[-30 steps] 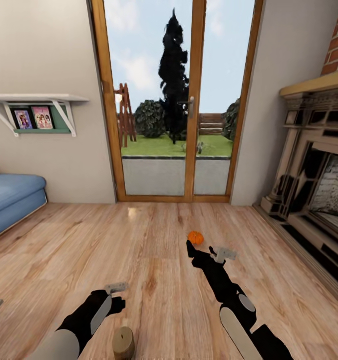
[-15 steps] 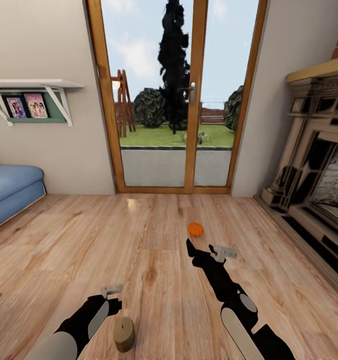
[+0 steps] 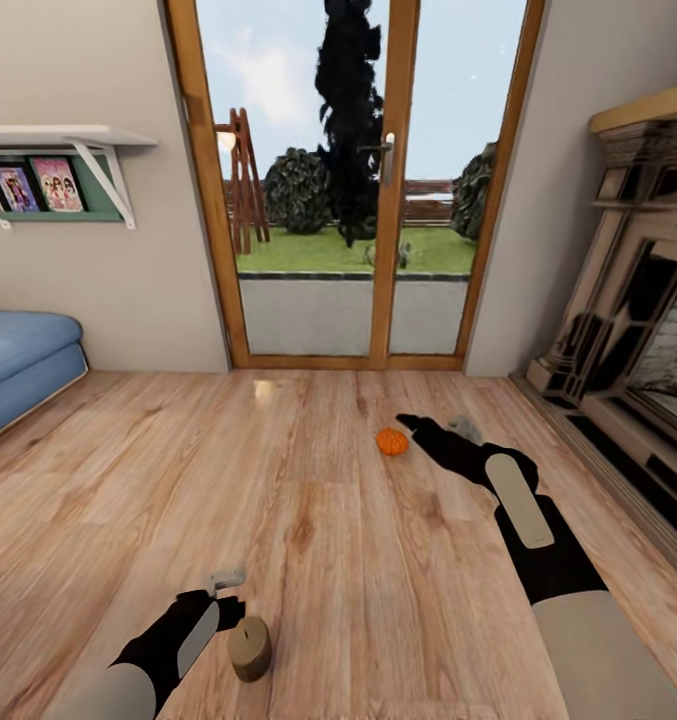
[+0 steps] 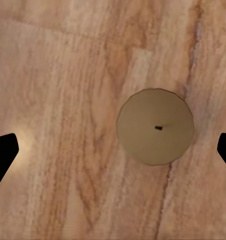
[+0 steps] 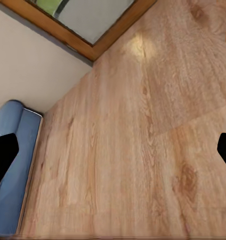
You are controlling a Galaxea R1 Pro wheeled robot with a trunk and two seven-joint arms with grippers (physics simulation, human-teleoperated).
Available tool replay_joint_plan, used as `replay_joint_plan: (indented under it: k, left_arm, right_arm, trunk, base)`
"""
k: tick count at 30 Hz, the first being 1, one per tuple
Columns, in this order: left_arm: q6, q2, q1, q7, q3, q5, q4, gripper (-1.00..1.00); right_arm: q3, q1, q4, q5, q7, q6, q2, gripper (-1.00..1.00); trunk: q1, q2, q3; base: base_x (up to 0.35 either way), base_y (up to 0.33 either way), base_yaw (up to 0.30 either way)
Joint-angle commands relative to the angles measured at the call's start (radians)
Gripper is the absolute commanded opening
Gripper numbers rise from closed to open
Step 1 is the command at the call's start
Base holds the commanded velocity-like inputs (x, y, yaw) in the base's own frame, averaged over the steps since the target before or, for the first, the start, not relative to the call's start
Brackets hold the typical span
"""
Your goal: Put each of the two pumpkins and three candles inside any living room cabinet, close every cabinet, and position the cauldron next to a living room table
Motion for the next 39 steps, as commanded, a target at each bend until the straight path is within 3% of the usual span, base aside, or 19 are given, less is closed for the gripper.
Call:
replay_joint_plan:
  k: [1, 5, 12, 22, 36, 39]
  left_arm:
    - [0.004, 0.000, 0.000, 0.009, -0.006, 0.010, -0.002, 1.00]
    - [0.003, -0.002, 0.000, 0.008, -0.007, 0.010, -0.002, 1.00]
    - [0.002, -0.004, 0.000, 0.007, -0.006, 0.012, -0.002, 1.00]
    - [0.002, -0.005, 0.000, 0.007, -0.007, 0.011, -0.002, 1.00]
    - [0.003, -0.004, 0.000, 0.005, -0.015, 0.008, -0.012, 1.00]
    - [0.016, -0.004, 0.000, 0.006, -0.015, 0.006, -0.049, 1.00]
  right_arm:
    - [0.004, -0.003, -0.002, -0.010, -0.007, 0.002, -0.001, 1.00]
    - [0.016, -0.008, -0.050, -0.005, 0.010, 0.008, -0.002, 1.00]
    - [0.019, 0.044, -0.189, -0.003, 0.016, 0.012, -0.005, 1.00]
    - [0.020, 0.060, -0.211, -0.003, 0.018, 0.011, -0.010, 1.00]
    - [0.020, 0.061, -0.208, -0.002, 0.018, 0.012, -0.010, 1.00]
    - [0.020, 0.061, -0.208, -0.002, 0.018, 0.012, -0.010, 1.00]
  trunk:
    - [0.000, -0.001, -0.005]
    - [0.002, -0.002, -0.020]
    - [0.005, -0.003, -0.048]
    - [0.010, -0.006, -0.086]
    - [0.010, -0.006, -0.086]
    - [0.010, -0.006, -0.086]
  base:
    - [0.000, 0.000, 0.000]
    - [0.000, 0.000, 0.000]
    - [0.000, 0.000, 0.000]
    - [0.000, 0.000, -0.167]
    - [0.000, 0.000, -0.051]
    - [0.000, 0.000, 0.000]
